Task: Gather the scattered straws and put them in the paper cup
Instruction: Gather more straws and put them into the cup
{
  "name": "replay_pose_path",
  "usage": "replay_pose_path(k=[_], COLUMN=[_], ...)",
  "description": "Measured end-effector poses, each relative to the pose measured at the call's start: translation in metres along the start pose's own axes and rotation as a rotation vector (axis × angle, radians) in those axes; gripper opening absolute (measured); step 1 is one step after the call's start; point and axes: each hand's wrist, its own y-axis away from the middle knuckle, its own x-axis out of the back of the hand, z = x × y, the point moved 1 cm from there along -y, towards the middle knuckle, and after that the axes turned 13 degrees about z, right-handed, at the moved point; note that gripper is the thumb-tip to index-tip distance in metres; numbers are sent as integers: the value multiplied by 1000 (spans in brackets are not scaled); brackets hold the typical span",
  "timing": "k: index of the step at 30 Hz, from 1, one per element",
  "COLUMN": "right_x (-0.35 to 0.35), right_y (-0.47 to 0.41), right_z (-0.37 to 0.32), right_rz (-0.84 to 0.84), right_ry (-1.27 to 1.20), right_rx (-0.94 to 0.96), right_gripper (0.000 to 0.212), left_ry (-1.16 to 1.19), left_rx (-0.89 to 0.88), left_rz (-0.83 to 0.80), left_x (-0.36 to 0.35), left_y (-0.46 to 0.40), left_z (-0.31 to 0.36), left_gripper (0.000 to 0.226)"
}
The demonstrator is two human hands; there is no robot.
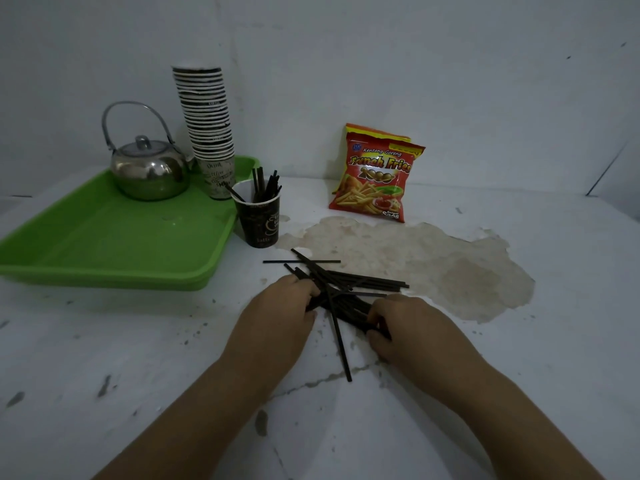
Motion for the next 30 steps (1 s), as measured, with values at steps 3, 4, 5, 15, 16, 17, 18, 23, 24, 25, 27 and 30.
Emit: replay_pose_path(k=[3, 4, 5, 15, 16, 17, 18, 23, 24, 25, 27, 30], right_x=[-1, -1, -1, 0, 1, 2, 3, 10, 11, 12, 13, 17], right_y=[0, 0, 0, -2, -2, -2, -2, -2, -2, -2, -3, -3], right_z=[1, 0, 0, 1, 3, 4, 5, 8, 8, 7, 6, 2], right_rz=[22, 24, 23, 48, 61, 82, 105, 145, 140, 138, 140, 140], right_ry=[-23, -25, -27, -35, -39, -54, -78, -175, -186, -202, -244, -349], right_rx=[-23, -25, -26, -66, -77, -89, -104, -148, -152, -155, -161, -196], right_gripper=[19, 19, 19, 23, 23, 22, 21, 15, 14, 13, 13, 16], left_ry=[-38, -45, -49, -144, -153, -158, -163, -180, -185, -191, -193, -182], left_rx=[58, 72, 82, 58, 49, 48, 50, 77, 77, 79, 83, 79], left_rz=[-23, -35, -44, -78, -80, -81, -83, -147, -155, -156, -144, -112], left_x=[3, 4, 5, 3, 3, 3, 3, 4, 3, 2, 1, 2], left_y=[-1, -2, -2, -3, -2, -2, -2, -6, -7, -7, -6, -5], left_z=[-1, -1, 0, -1, -2, -2, -2, -1, -2, -2, -4, -3], left_gripper=[21, 21, 22, 21, 21, 22, 23, 26, 25, 24, 24, 24])
